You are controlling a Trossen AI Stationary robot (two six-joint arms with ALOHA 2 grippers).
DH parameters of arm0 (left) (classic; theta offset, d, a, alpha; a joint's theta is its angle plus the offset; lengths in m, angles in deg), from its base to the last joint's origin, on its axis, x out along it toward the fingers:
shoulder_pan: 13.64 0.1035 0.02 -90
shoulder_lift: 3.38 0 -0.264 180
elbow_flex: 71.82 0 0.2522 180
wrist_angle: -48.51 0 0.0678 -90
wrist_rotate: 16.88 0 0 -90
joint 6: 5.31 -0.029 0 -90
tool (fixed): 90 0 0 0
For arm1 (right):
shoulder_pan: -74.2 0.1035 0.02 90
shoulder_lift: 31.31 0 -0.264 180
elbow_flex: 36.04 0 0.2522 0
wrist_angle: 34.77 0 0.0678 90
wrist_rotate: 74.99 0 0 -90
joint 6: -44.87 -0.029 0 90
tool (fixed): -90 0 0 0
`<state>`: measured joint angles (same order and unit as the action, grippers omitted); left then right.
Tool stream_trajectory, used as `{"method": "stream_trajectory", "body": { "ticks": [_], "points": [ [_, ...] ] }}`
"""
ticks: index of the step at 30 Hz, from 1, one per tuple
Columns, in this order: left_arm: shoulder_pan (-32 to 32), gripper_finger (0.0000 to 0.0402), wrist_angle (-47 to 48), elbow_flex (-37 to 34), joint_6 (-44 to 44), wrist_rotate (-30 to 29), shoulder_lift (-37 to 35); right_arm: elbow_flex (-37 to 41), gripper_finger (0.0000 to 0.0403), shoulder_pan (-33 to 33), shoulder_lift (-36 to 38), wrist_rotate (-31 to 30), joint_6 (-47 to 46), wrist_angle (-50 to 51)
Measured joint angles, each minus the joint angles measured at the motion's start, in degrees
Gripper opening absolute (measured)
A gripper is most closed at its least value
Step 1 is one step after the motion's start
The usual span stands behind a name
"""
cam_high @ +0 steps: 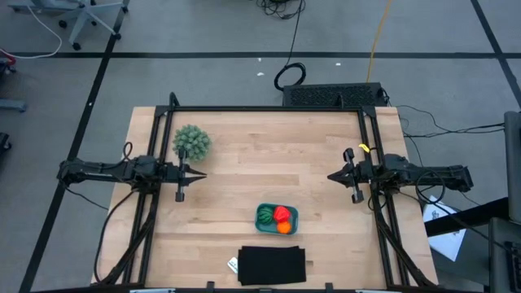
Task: Pick and placing Produce into tupperware
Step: Return to Home Position
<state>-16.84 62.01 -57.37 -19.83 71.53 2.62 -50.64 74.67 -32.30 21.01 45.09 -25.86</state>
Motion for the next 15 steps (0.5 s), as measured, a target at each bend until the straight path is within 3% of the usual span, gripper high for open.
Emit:
{"method": "stream_trajectory", "body": {
  "ticks": [15],
  "points": [
    [0.0,0.0031,0.0,0.0,2.8,0.5,0.0,0.0,0.0000,0.0,0.0,3.3,-1.0,0.4]
  ]
}}
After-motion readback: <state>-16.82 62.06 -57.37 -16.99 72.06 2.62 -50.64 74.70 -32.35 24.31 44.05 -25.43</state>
